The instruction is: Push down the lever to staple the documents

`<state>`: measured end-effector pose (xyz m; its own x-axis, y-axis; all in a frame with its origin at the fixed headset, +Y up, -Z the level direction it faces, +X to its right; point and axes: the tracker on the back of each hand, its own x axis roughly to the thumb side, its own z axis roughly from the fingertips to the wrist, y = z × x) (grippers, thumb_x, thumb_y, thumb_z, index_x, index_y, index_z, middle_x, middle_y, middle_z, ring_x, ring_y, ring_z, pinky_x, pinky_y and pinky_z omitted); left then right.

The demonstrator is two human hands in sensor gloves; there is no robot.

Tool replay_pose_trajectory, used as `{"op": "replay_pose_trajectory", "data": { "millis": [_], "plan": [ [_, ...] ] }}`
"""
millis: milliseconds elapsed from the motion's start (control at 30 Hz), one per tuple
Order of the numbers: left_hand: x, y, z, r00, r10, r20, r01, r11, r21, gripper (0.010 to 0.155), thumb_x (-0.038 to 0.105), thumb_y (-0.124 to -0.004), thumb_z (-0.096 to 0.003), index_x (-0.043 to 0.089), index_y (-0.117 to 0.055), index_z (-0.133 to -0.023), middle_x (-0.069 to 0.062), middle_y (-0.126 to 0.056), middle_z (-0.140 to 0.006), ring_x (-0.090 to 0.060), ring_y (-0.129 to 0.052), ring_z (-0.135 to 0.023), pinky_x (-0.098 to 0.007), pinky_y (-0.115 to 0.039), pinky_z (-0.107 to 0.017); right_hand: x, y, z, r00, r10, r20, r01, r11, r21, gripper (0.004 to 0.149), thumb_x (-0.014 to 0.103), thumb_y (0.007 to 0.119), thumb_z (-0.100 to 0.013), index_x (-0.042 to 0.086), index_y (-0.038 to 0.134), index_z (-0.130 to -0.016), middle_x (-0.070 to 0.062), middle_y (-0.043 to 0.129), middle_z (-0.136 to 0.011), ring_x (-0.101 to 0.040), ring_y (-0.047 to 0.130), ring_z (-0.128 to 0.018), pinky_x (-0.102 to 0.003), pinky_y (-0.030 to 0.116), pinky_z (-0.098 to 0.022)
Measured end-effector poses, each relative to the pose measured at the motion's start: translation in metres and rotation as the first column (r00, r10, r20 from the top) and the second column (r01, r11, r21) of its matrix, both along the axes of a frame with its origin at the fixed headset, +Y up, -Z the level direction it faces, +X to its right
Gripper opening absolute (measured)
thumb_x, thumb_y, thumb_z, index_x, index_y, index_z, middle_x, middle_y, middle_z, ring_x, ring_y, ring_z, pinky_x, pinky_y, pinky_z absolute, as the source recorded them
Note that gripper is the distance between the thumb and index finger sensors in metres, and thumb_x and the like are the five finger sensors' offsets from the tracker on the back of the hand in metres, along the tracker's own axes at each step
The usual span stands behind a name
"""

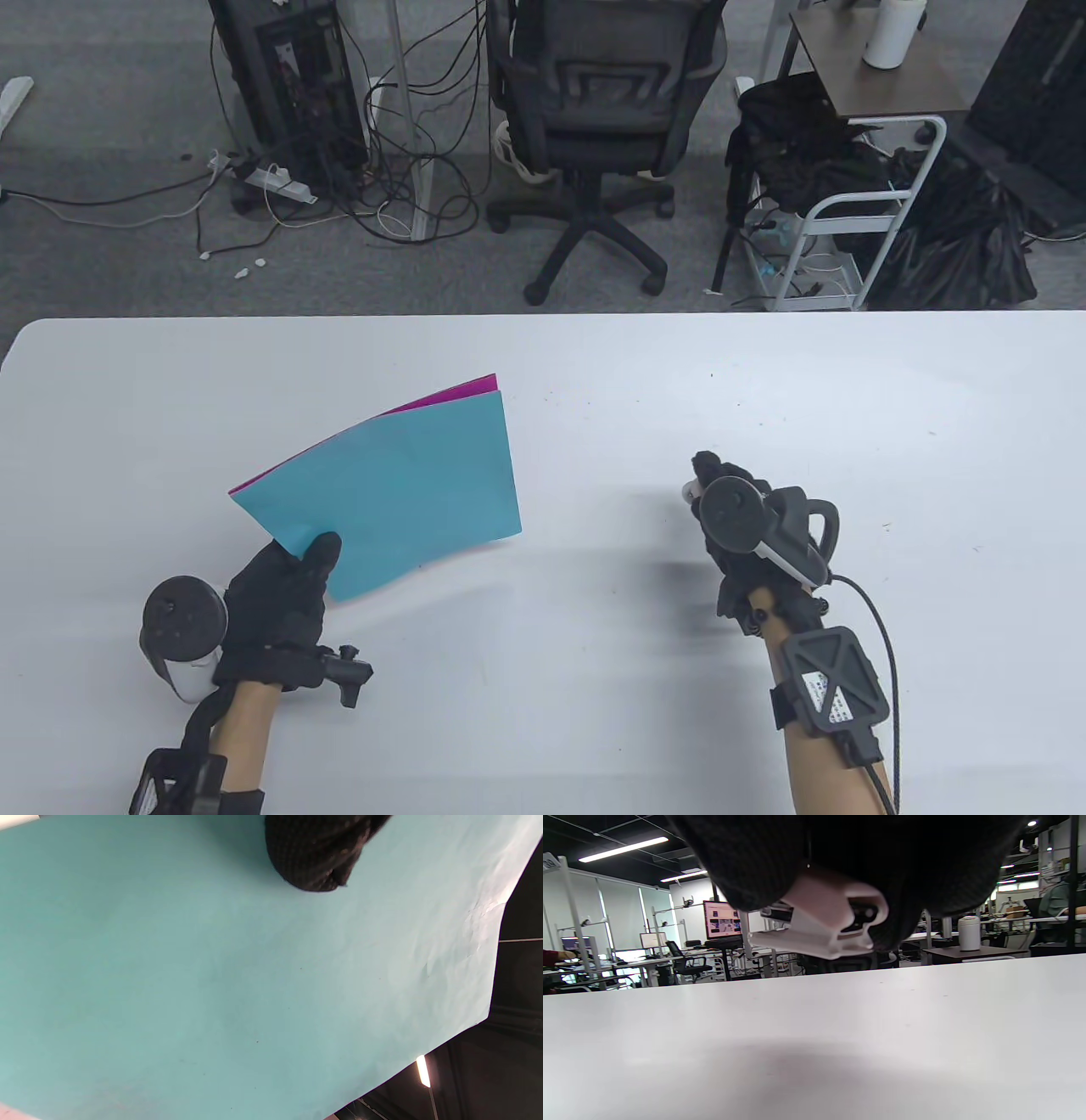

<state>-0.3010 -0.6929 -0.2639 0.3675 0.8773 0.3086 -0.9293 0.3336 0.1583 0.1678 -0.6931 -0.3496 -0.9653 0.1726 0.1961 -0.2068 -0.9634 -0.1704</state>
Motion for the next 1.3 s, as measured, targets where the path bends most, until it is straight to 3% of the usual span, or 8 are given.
{"op": "replay_pose_trajectory", "data": {
  "millis": [233,500,833,1300],
  "plan": [
    [-0.001,0.001,0.000,1.000,0.011,0.006,-0.011,1.000,-0.006,0.041,0.026,-0.077,-0.0538,0.018,-0.083,-0.093,-0.009,-0.099,-0.090,-0.036,-0.102,-0.081,-0.066,-0.080,-0.061,-0.045,-0.013,0.007,0.992,-0.016,-0.127,0.016,1.000,0.001,0.058,0.026,0.083,-0.047,0.011,0.066,-0.101,-0.020,0.081,-0.094,-0.043,0.095,-0.078,-0.059,0.081,-0.060],
    [-0.001,0.000,-0.001,1.000,0.005,0.007,-0.005,1.000,-0.017,0.041,0.026,-0.077,-0.0536,0.018,-0.084,-0.093,-0.009,-0.099,-0.089,-0.036,-0.102,-0.080,-0.066,-0.080,-0.061,-0.077,-0.031,0.009,0.973,0.070,-0.218,-0.075,0.997,-0.014,0.058,0.025,0.084,-0.044,0.015,0.068,-0.100,-0.014,0.083,-0.096,-0.040,0.092,-0.083,-0.062,0.075,-0.064],
    [0.001,-0.001,-0.001,1.000,-0.003,0.016,0.004,1.000,-0.030,0.041,0.026,-0.077,-0.0537,0.017,-0.084,-0.093,-0.010,-0.099,-0.089,-0.037,-0.102,-0.080,-0.066,-0.079,-0.062,-0.070,-0.043,0.002,0.976,0.071,-0.207,-0.092,0.992,-0.091,0.060,0.023,0.082,-0.043,0.015,0.066,-0.100,-0.011,0.082,-0.097,-0.038,0.090,-0.086,-0.061,0.073,-0.065],
    [0.003,-0.002,0.000,1.000,0.004,0.024,-0.003,0.999,-0.040,0.041,0.025,-0.077,-0.0536,0.017,-0.084,-0.093,-0.010,-0.099,-0.089,-0.037,-0.102,-0.080,-0.066,-0.078,-0.062,-0.060,-0.053,-0.003,0.978,0.095,-0.183,-0.118,0.986,-0.118,0.059,0.022,0.082,-0.043,0.016,0.066,-0.100,-0.010,0.082,-0.096,-0.039,0.090,-0.086,-0.060,0.072,-0.066]
  ]
}}
